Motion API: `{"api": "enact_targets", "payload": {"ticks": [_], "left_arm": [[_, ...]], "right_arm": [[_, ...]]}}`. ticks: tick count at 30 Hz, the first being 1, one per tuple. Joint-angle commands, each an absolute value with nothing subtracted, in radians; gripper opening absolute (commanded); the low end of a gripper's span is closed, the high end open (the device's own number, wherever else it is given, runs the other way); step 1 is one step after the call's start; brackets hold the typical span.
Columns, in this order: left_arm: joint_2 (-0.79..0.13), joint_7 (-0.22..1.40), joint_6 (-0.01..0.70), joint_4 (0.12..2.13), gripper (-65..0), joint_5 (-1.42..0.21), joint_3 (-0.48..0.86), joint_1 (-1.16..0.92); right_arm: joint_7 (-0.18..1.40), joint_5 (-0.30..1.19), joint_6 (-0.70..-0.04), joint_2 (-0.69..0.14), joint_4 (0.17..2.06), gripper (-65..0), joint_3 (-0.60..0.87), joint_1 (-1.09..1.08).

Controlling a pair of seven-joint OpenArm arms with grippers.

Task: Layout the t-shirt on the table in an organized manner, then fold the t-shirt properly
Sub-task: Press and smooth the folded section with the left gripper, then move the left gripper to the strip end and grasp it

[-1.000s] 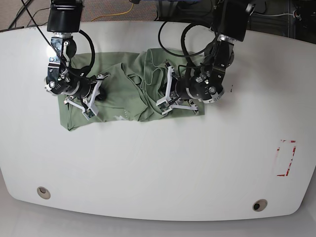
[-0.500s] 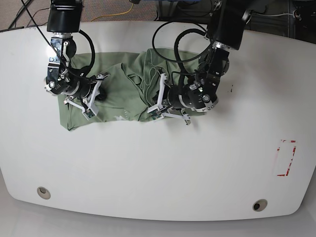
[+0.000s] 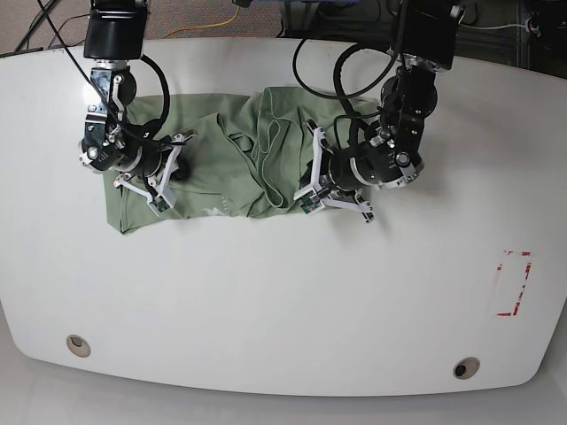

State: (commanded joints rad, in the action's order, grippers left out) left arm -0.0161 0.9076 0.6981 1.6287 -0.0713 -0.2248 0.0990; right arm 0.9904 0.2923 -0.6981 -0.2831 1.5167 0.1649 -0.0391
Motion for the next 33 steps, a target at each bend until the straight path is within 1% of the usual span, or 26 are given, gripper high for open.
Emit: {"api": "enact_targets", "payload": {"ticks": [3, 9, 14, 18, 25, 29, 33], "left_arm": [[-0.013, 0.906, 0.698, 1.569, -65.0, -0.074, -0.208, 0.13], [0.021, 0.898, 0.698, 1.443, -65.0, -0.076, -0.203, 0.199], [0.05, 0.809, 0.698, 1.379, -65.0, -0.073, -0.208, 0.217], [0.077, 0.794, 0.698, 1.317, -65.0, -0.071, -0.211, 0.22], [0.136, 0.794, 0.698, 1.279, -65.0, -0.073, -0.214, 0.245], [0.157, 0.794, 0.698, 1.283, -65.0, -0.077, -0.265, 0.245], [0.157, 0.794, 0.698, 1.293, -65.0, -0.079, -0.315, 0.245]], "right_arm": [[0.99, 0.292, -0.698, -0.283, 1.517, -62.3, 0.165, -0.039], [0.99, 0.292, -0.698, -0.283, 1.517, -62.3, 0.165, -0.039], [0.99, 0.292, -0.698, -0.282, 1.517, -62.3, 0.165, -0.039], [0.99, 0.294, -0.698, -0.282, 1.517, -62.3, 0.165, -0.039], [0.992, 0.294, -0.698, -0.282, 1.517, -62.3, 0.165, -0.039], [0.992, 0.294, -0.698, -0.282, 1.517, -62.3, 0.165, -0.039], [0.992, 0.294, -0.698, -0.282, 1.517, -62.3, 0.165, -0.038]]}}
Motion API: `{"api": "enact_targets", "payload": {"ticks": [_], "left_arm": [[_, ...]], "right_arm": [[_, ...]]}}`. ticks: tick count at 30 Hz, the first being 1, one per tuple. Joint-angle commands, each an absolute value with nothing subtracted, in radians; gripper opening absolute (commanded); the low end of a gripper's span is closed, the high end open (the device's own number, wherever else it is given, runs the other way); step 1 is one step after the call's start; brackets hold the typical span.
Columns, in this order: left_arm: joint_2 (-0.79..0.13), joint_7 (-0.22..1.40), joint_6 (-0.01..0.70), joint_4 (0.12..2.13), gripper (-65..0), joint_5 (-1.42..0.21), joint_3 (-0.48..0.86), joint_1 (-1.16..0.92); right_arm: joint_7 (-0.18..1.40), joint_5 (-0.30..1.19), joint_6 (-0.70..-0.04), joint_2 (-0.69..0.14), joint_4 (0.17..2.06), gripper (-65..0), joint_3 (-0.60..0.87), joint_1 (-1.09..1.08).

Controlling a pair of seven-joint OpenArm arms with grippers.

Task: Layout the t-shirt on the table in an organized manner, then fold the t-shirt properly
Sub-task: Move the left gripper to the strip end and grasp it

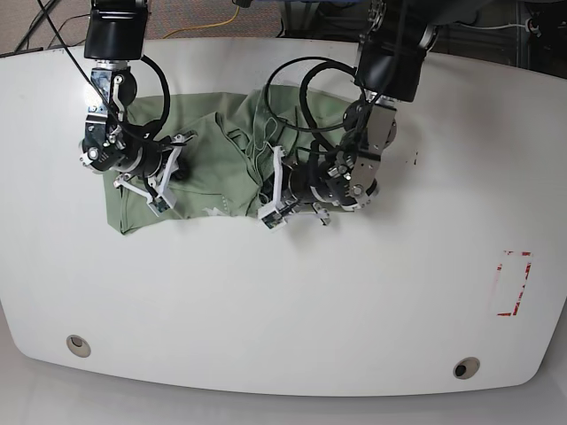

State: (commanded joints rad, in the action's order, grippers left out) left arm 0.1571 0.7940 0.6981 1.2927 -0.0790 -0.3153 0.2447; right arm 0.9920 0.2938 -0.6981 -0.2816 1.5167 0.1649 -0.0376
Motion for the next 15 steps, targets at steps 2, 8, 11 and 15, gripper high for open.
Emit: {"api": "enact_targets", "payload": {"ticks": [2, 8, 11, 15], "left_arm": [[0.157, 0.794, 0.698, 1.311, -65.0, -0.081, -0.34, 0.245], [0.157, 0.794, 0.698, 1.4, -65.0, -0.11, -0.432, 0.228], [0.157, 0.803, 0.698, 1.478, -65.0, -0.145, -0.441, 0.213], [0.157, 0.857, 0.698, 1.606, -65.0, -0.171, -0.433, 0.165]], "right_arm": [[0.992, 0.294, -0.698, -0.282, 1.517, -62.3, 0.165, -0.038], [0.992, 0.294, -0.698, -0.282, 1.517, -62.3, 0.165, -0.038], [0.992, 0.291, -0.698, -0.282, 1.517, -62.3, 0.165, -0.038], [0.992, 0.292, -0.698, -0.282, 1.517, -62.3, 0.165, -0.038]]}}
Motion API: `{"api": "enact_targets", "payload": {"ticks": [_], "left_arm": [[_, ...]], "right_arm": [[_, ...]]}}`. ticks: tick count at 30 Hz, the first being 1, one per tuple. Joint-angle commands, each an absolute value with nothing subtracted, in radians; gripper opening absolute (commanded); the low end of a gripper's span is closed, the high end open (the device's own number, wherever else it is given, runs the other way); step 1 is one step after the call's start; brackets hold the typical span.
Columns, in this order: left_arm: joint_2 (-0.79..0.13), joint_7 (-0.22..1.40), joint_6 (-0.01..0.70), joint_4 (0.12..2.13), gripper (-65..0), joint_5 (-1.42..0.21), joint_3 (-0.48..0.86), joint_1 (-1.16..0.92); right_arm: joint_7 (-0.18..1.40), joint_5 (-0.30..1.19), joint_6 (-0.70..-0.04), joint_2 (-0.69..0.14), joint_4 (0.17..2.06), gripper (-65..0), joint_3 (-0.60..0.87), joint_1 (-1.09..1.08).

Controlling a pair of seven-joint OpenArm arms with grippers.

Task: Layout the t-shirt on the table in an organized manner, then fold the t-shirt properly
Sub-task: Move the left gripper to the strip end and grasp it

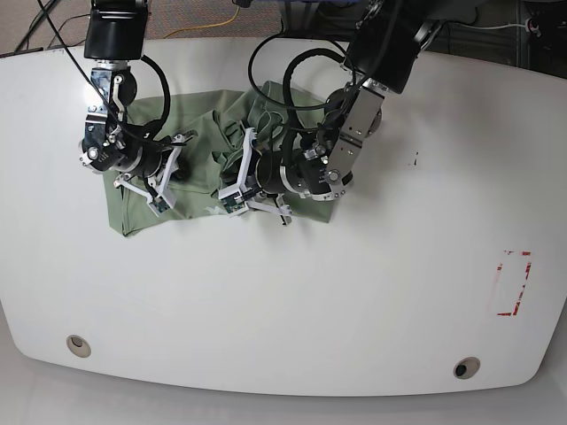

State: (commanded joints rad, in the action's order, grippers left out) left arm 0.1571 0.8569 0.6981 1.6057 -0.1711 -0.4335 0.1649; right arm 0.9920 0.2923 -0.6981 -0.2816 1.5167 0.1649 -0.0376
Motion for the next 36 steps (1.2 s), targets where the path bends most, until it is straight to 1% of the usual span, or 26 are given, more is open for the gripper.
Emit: {"api": "enact_targets", "payload": {"ticks": [4, 7, 8, 12, 18, 24, 36], "left_arm": [[0.142, 0.898, 0.698, 1.679, -65.0, -0.17, -0.417, 0.13], [0.093, 0.9, 0.698, 1.71, -65.0, -0.17, -0.4, 0.094], [0.061, 0.9, 0.698, 1.716, -65.0, -0.171, -0.383, 0.076], [-0.002, 0.9, 0.698, 1.721, -65.0, -0.171, -0.328, 0.035], [-0.068, 0.9, 0.698, 1.713, -65.0, -0.171, -0.223, -0.002], [-0.073, 0.9, 0.698, 1.655, -65.0, -0.171, -0.153, -0.007], [-0.073, 0.898, 0.698, 1.517, -65.0, -0.168, -0.145, 0.013]], "right_arm": [[0.992, 0.294, -0.698, -0.282, 1.517, -62.3, 0.165, -0.038], [0.992, 0.294, -0.698, -0.282, 1.517, -62.3, 0.165, -0.038], [0.992, 0.294, -0.698, -0.282, 1.517, -62.3, 0.165, -0.038], [0.992, 0.294, -0.698, -0.282, 1.517, -62.3, 0.165, -0.038], [0.992, 0.294, -0.698, -0.282, 1.517, -62.3, 0.165, -0.038], [0.992, 0.294, -0.698, -0.282, 1.517, -62.3, 0.165, -0.038], [0.992, 0.294, -0.698, -0.263, 1.517, -62.3, 0.165, -0.038]]}}
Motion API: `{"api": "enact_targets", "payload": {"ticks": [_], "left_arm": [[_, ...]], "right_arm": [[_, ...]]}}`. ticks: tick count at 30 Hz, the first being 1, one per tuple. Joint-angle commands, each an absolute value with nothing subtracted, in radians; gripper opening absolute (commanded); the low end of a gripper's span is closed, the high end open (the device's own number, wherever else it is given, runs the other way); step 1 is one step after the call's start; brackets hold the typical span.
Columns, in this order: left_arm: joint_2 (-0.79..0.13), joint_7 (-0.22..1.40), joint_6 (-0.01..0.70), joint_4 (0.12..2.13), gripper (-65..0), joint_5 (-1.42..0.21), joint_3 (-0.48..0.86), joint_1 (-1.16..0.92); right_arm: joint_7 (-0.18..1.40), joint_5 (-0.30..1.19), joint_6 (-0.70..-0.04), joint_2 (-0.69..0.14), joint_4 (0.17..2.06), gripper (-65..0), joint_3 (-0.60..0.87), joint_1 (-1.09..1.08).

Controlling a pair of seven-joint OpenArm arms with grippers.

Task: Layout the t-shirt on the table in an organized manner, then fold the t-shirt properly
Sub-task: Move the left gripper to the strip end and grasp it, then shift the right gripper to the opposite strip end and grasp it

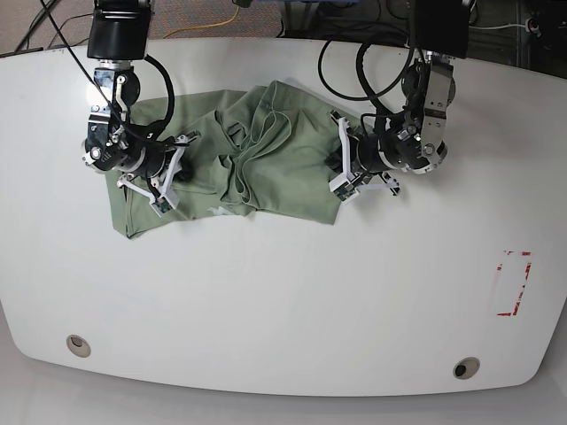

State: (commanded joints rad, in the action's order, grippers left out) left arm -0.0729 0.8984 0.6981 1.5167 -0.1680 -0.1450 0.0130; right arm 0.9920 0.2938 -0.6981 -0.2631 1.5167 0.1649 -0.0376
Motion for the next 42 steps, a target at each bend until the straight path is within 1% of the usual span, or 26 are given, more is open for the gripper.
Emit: {"api": "enact_targets", "payload": {"ticks": [2, 5, 14, 18, 25, 32, 36, 42], "left_arm": [[-0.076, 0.898, 0.698, 1.511, -65.0, -0.168, -0.136, -0.001], [-0.102, 0.898, 0.698, 1.527, -65.0, -0.168, -0.088, -0.051], [-0.107, 0.898, 0.698, 1.67, -65.0, -0.168, 0.059, -0.17], [-0.107, 0.9, 0.698, 1.712, -65.0, -0.168, 0.09, -0.182], [-0.107, 0.915, 0.698, 1.801, -65.0, -0.166, 0.14, -0.186], [-0.105, 1.009, 0.698, 1.917, -65.0, -0.171, 0.185, -0.188], [-0.101, 1.012, 0.698, 1.951, -65.0, -0.173, 0.188, -0.136], [-0.038, 1.009, 0.698, 1.945, -65.0, -0.166, 0.188, -0.045]], "right_arm": [[0.992, 0.294, -0.698, -0.263, 1.517, -62.3, 0.165, -0.038], [0.992, 0.294, -0.698, -0.263, 1.518, -62.3, 0.165, -0.038], [0.992, 0.291, -0.698, -0.266, 1.575, -62.3, 0.166, -0.031], [0.992, 0.291, -0.698, -0.266, 1.575, -62.3, 0.166, -0.031], [1.003, 0.291, -0.698, -0.268, 1.577, -62.3, 0.166, -0.035], [1.024, 0.291, -0.698, -0.269, 1.62, -62.3, 0.168, -0.038], [1.026, 0.292, -0.698, -0.266, 1.633, -62.3, 0.166, -0.038], [1.026, 0.294, -0.698, -0.266, 1.633, -62.3, 0.166, -0.042]]}}
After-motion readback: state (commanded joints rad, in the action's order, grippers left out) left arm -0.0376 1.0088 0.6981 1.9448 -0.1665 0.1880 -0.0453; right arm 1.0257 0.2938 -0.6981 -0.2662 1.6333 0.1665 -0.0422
